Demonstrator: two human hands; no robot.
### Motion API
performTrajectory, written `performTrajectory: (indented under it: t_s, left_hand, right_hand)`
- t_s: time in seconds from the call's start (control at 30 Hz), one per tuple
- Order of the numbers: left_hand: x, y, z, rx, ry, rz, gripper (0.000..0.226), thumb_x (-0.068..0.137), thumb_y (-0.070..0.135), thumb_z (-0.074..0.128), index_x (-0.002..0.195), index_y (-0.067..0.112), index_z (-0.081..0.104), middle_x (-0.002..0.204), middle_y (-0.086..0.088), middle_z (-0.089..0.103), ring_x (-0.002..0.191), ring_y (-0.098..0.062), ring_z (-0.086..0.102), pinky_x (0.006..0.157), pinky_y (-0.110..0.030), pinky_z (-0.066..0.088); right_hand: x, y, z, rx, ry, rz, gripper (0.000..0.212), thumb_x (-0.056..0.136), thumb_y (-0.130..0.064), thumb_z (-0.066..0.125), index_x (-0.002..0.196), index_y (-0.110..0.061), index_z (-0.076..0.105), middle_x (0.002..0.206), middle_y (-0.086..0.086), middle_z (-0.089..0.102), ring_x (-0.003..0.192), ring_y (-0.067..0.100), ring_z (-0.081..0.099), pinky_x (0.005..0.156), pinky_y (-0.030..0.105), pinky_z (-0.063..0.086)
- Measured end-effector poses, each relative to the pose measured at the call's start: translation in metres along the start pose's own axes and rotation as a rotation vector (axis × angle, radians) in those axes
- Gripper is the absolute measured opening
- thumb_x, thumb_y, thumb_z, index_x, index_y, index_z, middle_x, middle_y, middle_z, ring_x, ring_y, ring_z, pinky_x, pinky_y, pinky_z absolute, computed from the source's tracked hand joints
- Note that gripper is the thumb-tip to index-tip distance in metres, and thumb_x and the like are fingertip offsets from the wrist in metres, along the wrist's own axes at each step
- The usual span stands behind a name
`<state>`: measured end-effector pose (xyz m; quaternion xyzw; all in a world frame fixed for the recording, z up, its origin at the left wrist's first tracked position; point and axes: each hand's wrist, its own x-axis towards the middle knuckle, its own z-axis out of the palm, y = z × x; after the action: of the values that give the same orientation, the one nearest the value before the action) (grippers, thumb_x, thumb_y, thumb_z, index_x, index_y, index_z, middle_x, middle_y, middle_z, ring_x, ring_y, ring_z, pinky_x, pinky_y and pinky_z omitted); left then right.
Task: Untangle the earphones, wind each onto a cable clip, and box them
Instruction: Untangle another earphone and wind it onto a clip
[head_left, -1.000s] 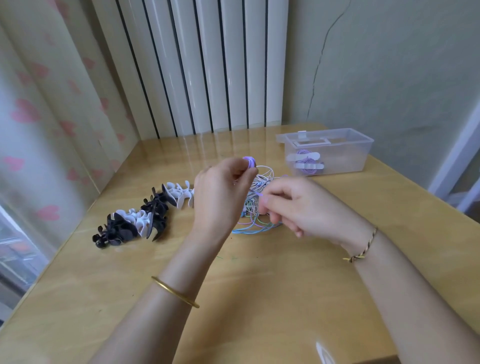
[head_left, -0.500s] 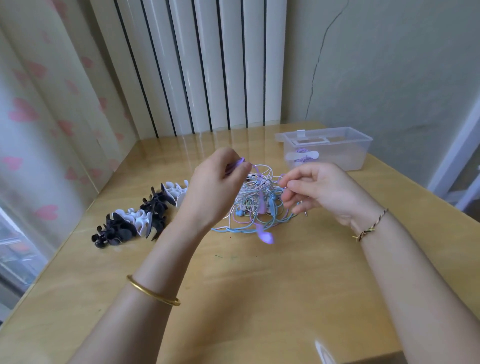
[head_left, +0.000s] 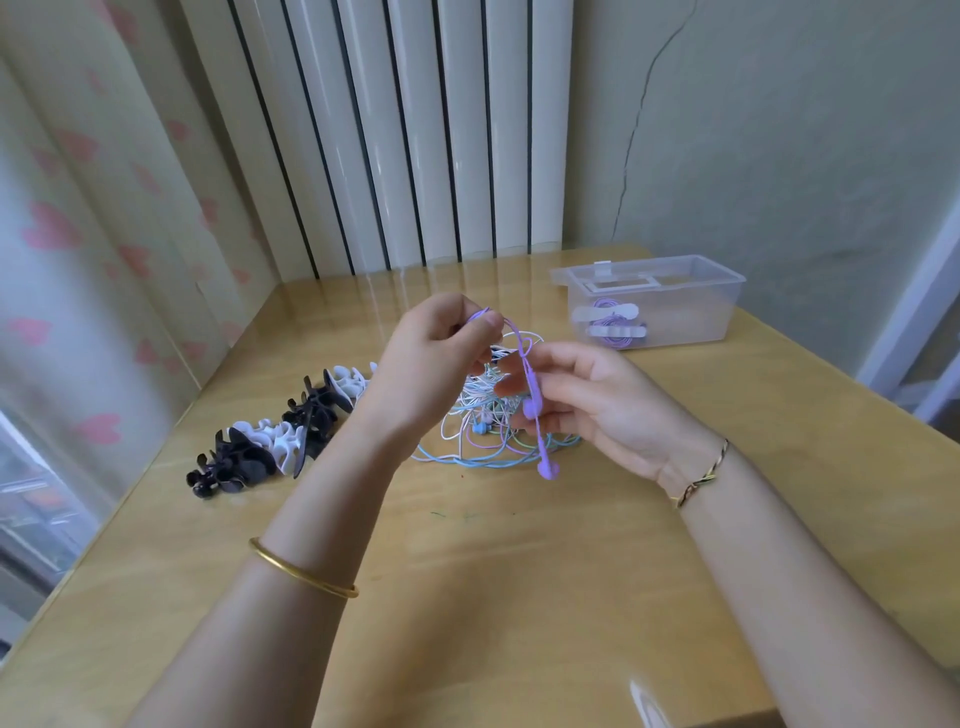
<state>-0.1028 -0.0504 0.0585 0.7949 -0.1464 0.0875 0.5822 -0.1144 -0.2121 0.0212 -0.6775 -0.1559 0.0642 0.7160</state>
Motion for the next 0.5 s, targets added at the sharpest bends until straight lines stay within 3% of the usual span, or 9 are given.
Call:
performTrajectory:
  t_s: [0.1, 0.23, 0.37, 0.43, 0.5]
  left_hand:
    - [0.001, 0.000, 0.001, 0.013, 0.035, -0.014, 0.023, 0.094, 0.019, 0.056, 0.072, 0.013, 0.056, 0.062, 0.005, 0.054, 0.056, -0.007, 0.048, 0.063, -0.025, 0.040]
    - [0.001, -0.003, 0.003, 0.017, 0.060, -0.039, 0.024, 0.094, 0.020, 0.055, 0.071, 0.013, 0.054, 0.068, -0.002, 0.054, 0.065, -0.017, 0.046, 0.069, -0.033, 0.040]
    - [0.000, -0.003, 0.008, 0.061, 0.035, -0.053, 0.029, 0.094, 0.022, 0.056, 0.067, 0.014, 0.052, 0.066, -0.003, 0.052, 0.061, -0.016, 0.046, 0.067, -0.031, 0.039]
    - [-0.001, -0.003, 0.010, 0.060, 0.016, -0.067, 0.030, 0.094, 0.022, 0.055, 0.064, 0.016, 0.051, 0.065, -0.002, 0.052, 0.060, -0.016, 0.046, 0.068, -0.032, 0.041]
    - [-0.001, -0.004, 0.010, 0.049, -0.008, -0.085, 0.031, 0.094, 0.022, 0.054, 0.065, 0.016, 0.052, 0.065, -0.001, 0.052, 0.060, -0.016, 0.045, 0.070, -0.033, 0.042]
  right_hand:
    - [0.001, 0.002, 0.000, 0.131, 0.010, 0.016, 0.016, 0.096, -0.006, 0.045, 0.103, -0.007, 0.060, 0.090, 0.011, 0.067, 0.062, 0.015, 0.060, 0.062, 0.029, 0.052]
    - [0.000, 0.003, -0.001, 0.294, 0.014, -0.018, 0.022, 0.089, -0.023, 0.056, 0.104, -0.008, 0.054, 0.079, 0.012, 0.060, 0.063, 0.020, 0.051, 0.052, 0.031, 0.047]
    - [0.001, 0.003, -0.001, 0.227, 0.108, -0.112, 0.016, 0.078, -0.016, 0.061, 0.091, -0.011, 0.051, 0.077, 0.011, 0.054, 0.059, 0.013, 0.051, 0.054, 0.024, 0.049]
    - [0.002, 0.003, -0.002, 0.199, 0.167, -0.157, 0.005, 0.085, -0.009, 0.058, 0.088, -0.010, 0.054, 0.080, 0.009, 0.055, 0.058, 0.012, 0.053, 0.052, 0.022, 0.050]
    - [0.003, 0.004, -0.003, 0.182, 0.197, -0.172, 0.008, 0.091, -0.004, 0.052, 0.090, -0.009, 0.057, 0.080, 0.005, 0.058, 0.058, 0.011, 0.057, 0.051, 0.022, 0.050]
